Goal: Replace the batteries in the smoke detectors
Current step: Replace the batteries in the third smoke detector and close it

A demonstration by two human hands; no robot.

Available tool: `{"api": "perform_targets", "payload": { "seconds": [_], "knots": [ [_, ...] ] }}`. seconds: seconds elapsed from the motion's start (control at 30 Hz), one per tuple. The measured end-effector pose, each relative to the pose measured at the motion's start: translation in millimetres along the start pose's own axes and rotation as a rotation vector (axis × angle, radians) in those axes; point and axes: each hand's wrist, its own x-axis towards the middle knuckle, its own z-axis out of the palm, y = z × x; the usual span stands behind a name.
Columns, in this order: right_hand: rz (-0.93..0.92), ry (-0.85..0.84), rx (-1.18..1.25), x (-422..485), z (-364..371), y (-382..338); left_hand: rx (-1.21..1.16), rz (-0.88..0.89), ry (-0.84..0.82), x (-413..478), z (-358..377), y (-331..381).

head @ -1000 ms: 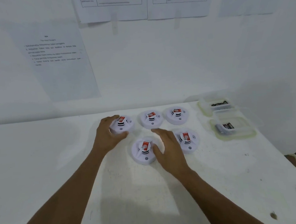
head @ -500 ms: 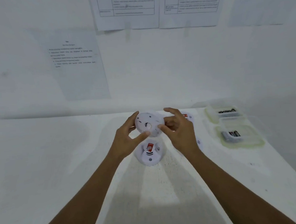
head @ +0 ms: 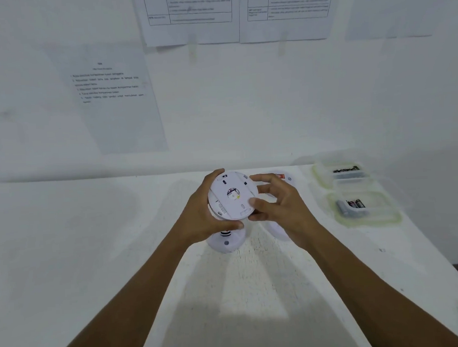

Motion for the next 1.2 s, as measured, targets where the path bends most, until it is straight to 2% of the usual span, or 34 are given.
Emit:
{"api": "perform_targets", "payload": {
  "seconds": [0.07, 0.2, 0.43, 0.53, 0.7, 0.87, 0.93, 1.03, 1.1, 1.2],
  "knots": [
    [-0.055, 0.035, -0.159, 3.4, 2.5, 1.1, 0.014, 0.035, 0.011, 0.3, -2.5, 2.0],
    [-0.267, 0.129, -0.636, 19.1, 22.4, 11.5, 0.026, 0.049, 0.072, -1.4, -6.6, -0.4],
    [-0.31, 0.066, -0.894, 49.1, 68.9, 12.1, 0.042, -0.027, 0.117, -7.7, -35.7, -20.7],
    [-0.339, 0.003, -0.937, 61.1, 78.6, 13.4, 0.059, -0.101, 0.146, -6.9, -47.5, -31.6],
    [-0.444, -0.073, -1.038, 78.0, 90.5, 15.8, 0.071, -0.105, 0.136, -7.8, -66.1, -55.5],
    [-0.394, -0.108, -0.882, 89.9, 107.8, 16.6, 0.066, -0.117, 0.15, -9.3, -81.7, -76.0],
    [-0.406, -0.065, -0.809, 99.8, 108.0, 16.5, 0.085, -0.131, 0.158, -13.0, -93.5, -86.8],
    [-0.328, -0.028, -0.688, 123.6, 96.1, 18.7, 0.086, -0.157, 0.18, -20.8, -112.7, -101.2],
    [-0.279, -0.089, -0.747, 139.7, 85.7, 24.0, 0.084, -0.164, 0.178, -25.8, -122.6, -107.5],
    [-0.22, -0.215, -0.977, 161.4, 78.6, 35.8, 0.093, -0.171, 0.166, -28.0, -130.7, -113.1]
  ]
}}
